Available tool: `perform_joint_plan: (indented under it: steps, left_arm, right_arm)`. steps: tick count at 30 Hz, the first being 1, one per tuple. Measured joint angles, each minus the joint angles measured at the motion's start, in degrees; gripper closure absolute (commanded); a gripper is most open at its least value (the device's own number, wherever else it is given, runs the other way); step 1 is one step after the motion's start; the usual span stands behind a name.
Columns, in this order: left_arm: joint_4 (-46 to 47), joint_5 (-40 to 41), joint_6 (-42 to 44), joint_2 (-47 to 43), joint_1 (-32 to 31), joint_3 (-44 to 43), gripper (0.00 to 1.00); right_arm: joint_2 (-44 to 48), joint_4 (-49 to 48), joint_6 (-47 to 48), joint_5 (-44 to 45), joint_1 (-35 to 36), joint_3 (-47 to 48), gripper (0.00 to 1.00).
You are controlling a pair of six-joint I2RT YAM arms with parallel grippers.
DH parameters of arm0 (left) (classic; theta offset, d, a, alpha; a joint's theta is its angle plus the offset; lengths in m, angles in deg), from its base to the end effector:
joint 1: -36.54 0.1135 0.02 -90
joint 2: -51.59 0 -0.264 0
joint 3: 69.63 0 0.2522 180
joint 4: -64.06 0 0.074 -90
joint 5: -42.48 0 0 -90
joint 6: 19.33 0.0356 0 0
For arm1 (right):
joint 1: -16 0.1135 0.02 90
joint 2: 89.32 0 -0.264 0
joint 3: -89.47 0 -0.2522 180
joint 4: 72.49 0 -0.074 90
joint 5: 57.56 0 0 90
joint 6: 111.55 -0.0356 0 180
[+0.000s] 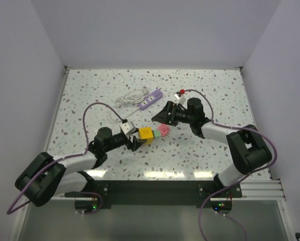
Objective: Insert the plug
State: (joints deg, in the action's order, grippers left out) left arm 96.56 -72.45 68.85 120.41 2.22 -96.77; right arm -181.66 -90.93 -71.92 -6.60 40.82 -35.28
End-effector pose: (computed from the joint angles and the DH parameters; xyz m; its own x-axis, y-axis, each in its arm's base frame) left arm 0.1715 -0.1352 0.1750 -0.1588 0.0736 -0.9846 0.8503 0.5169 -0.0986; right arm 0.2885 0.1581 0.1927 -0.8534 0.2644 -0.4492 -0.3299 0.3932 0.8582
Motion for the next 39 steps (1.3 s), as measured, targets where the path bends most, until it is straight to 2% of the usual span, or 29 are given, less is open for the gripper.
perform_joint_plan:
  steps: [4,10,19,34,39]
  left_arm:
    - [0.3,0.0,0.0,0.7,-0.2,0.0,1.0]
    - [4.6,-0.4,0.0,3.0,-0.3,0.0,1.0]
    - [10.3,-1.7,-0.1,8.6,-0.3,0.1,1.0]
    - [9.4,0.1,0.0,10.0,-0.3,-0.4,1.0]
    - [9.4,0.8,0.0,10.0,-0.3,-0.4,0.92]
  right_arm:
    - [5.1,7.3,6.0,4.2,-0.1,0.0,0.07]
    - [9.3,11.5,10.1,7.0,-0.1,0.1,0.07]
    - [11.3,15.4,12.8,9.2,-0.1,0.1,0.06]
    - [13.3,21.7,17.7,13.9,-0.1,1.5,0.05]
    - [13.4,26.9,22.2,21.7,-0.1,1.9,0.05]
